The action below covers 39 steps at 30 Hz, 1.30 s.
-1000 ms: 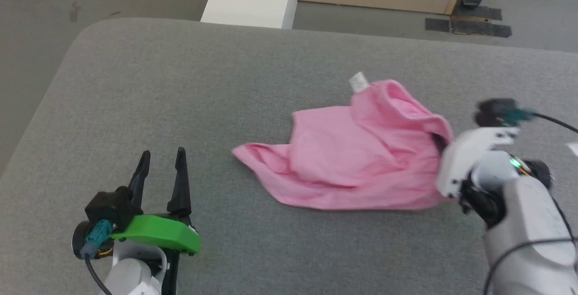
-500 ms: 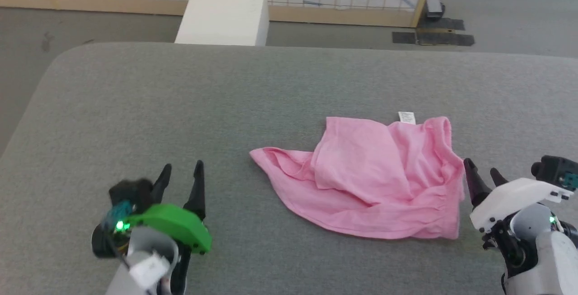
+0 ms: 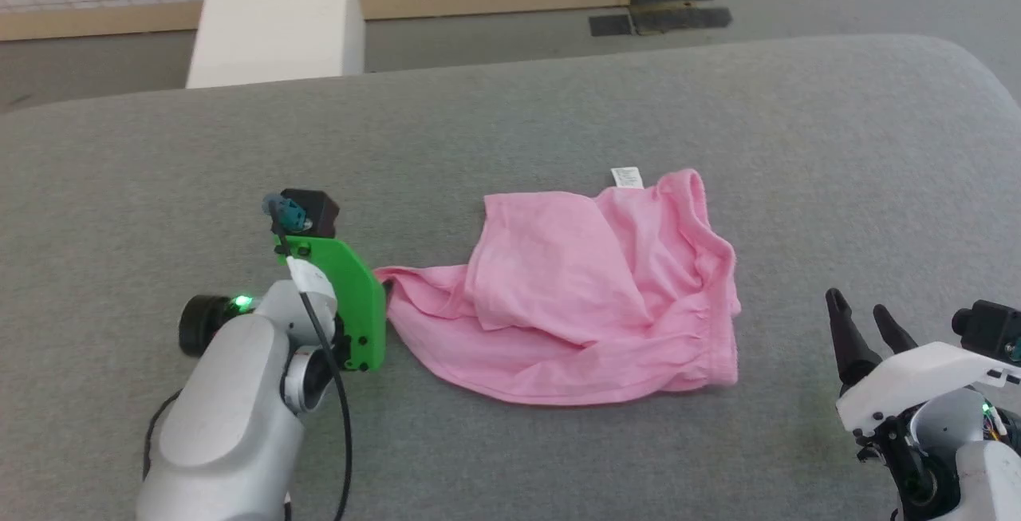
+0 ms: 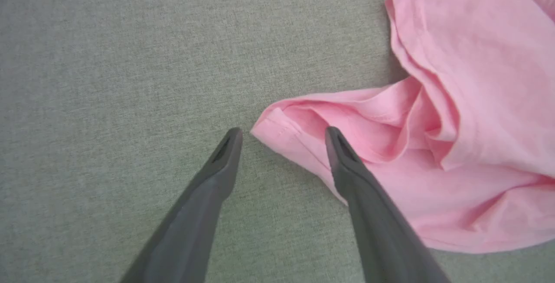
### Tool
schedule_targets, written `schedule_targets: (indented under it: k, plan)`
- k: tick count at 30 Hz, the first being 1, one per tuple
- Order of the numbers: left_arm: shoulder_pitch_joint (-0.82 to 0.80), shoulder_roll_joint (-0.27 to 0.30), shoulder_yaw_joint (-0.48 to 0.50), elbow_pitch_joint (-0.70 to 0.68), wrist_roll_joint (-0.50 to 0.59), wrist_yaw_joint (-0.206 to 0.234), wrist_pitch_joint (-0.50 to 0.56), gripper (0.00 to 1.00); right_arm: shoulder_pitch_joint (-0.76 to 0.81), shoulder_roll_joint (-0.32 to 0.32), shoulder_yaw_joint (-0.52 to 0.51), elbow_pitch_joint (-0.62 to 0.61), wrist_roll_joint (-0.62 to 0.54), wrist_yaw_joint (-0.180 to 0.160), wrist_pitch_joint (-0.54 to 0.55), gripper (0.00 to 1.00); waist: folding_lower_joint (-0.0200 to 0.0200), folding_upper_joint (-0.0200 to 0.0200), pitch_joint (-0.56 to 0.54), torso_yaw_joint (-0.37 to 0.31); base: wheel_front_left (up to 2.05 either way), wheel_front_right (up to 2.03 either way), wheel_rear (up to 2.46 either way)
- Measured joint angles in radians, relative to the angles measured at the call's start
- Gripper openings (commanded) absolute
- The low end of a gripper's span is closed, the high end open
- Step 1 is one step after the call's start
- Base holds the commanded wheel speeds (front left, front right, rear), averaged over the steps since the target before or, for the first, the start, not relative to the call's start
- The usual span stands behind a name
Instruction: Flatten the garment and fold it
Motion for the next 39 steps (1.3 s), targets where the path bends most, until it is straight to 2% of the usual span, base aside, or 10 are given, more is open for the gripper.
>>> schedule_targets:
  k: [6, 7, 8, 9, 14, 20, 24, 27, 32, 39]
  plan:
    - [0.001, 0.012, 0.006, 0.045, -0.011, 0.009, 0.038, 1.00, 0.013, 0.000, 0.005, -0.026, 0.015, 0.000, 0.002, 1.00, 0.0001, 0.0000, 0.036, -0.042, 0.00, 0.00, 0.00]
    - [0.005, 0.012, 0.009, 0.049, -0.016, 0.009, 0.036, 0.83, 0.014, 0.000, 0.007, -0.028, 0.017, 0.000, 0.002, 1.00, 0.0001, 0.0000, 0.041, -0.047, 0.00, 0.00, 0.00]
    - [0.007, 0.013, 0.010, 0.051, -0.017, 0.009, 0.031, 0.18, 0.015, 0.000, 0.009, -0.030, 0.017, 0.000, 0.002, 1.00, 0.0001, 0.0000, 0.046, -0.051, 0.00, 0.00, 0.00]
    - [0.009, 0.012, 0.014, 0.049, -0.020, 0.009, 0.019, 0.00, 0.016, 0.000, 0.011, -0.031, 0.017, 0.000, 0.002, 1.00, 0.0001, 0.0000, 0.049, -0.052, 0.00, 0.00, 0.00]
    - [0.060, 0.000, 0.058, -0.010, -0.068, 0.007, -0.130, 0.00, 0.037, 0.000, 0.044, -0.074, -0.007, 0.000, 0.027, 1.00, 0.0001, 0.0000, 0.051, -0.040, 0.00, 0.00, 0.00]
    - [0.197, -0.010, 0.103, -0.143, -0.075, -0.005, -0.362, 0.00, 0.135, 0.001, 0.110, -0.229, -0.051, 0.000, 0.127, 1.00, 0.0001, 0.0000, 0.047, -0.011, 0.00, 0.00, 0.00]
    - [0.300, -0.039, 0.120, -0.210, -0.082, 0.004, -0.458, 0.00, 0.178, 0.001, 0.163, -0.334, -0.044, 0.000, 0.209, 1.00, 0.0001, 0.0000, 0.045, 0.001, 0.00, 0.00, 0.00]
    - [0.347, -0.062, 0.125, -0.237, -0.098, 0.018, -0.491, 0.00, 0.179, 0.000, 0.199, -0.376, -0.042, 0.000, 0.272, 1.00, 0.0001, 0.0000, 0.044, 0.011, 0.00, 0.00, 0.00]
    - [0.375, -0.081, 0.117, -0.253, -0.105, 0.029, -0.509, 0.00, 0.175, 0.001, 0.246, -0.376, -0.043, 0.000, 0.348, 1.00, 0.0001, 0.0000, 0.045, 0.034, 0.00, 0.00, 0.00]
    - [0.378, -0.085, 0.111, -0.253, -0.106, 0.031, -0.508, 0.00, 0.172, 0.000, 0.217, -0.307, -0.097, 0.000, 0.396, 1.00, 0.0001, 0.0000, 0.050, 0.059, 0.00, 0.00, 0.00]
